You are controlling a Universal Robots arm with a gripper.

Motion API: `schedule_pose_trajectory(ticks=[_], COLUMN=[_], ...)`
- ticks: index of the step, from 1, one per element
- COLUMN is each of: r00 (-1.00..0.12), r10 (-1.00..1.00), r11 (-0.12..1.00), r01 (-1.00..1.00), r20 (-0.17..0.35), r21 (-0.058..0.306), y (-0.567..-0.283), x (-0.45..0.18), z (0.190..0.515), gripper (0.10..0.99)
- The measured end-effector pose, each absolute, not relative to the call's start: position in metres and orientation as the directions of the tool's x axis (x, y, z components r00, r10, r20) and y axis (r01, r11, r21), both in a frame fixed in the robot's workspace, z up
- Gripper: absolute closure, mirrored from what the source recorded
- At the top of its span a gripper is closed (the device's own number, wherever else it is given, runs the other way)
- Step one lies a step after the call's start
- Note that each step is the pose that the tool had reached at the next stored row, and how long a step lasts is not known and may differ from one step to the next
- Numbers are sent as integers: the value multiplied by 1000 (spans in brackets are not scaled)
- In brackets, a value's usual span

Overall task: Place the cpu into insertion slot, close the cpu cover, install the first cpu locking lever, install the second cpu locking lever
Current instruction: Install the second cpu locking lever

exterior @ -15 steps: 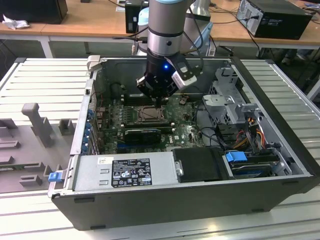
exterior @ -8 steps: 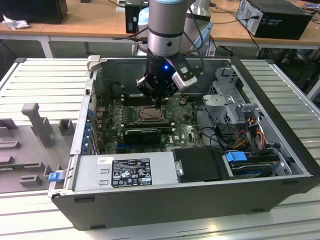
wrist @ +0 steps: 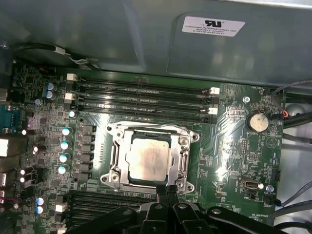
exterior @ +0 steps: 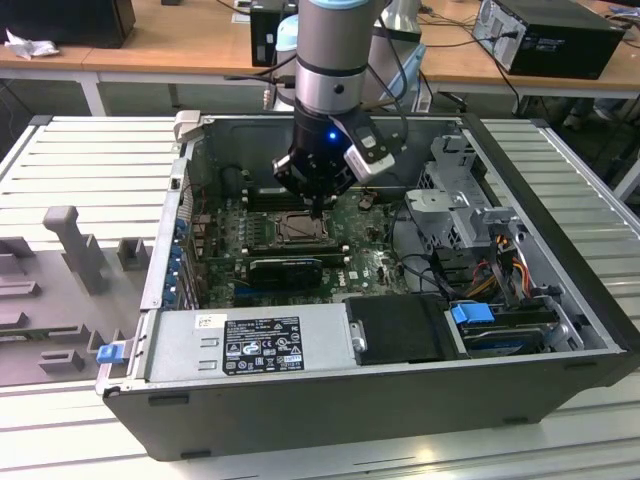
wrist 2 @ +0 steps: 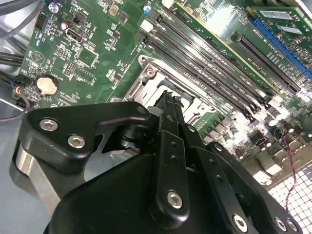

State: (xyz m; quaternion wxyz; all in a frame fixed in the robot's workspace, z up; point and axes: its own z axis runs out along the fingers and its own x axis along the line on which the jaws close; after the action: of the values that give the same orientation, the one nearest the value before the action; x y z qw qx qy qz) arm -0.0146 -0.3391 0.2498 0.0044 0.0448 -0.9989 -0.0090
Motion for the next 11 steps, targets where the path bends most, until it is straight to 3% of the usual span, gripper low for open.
schedule_pose_trajectory(ticks=[11], r00=[-996], r10=[-90], r11=[996], r01=[-89], r20=[10], r21=[22], y=[-358], x=[-14], z=[249], gripper=[980])
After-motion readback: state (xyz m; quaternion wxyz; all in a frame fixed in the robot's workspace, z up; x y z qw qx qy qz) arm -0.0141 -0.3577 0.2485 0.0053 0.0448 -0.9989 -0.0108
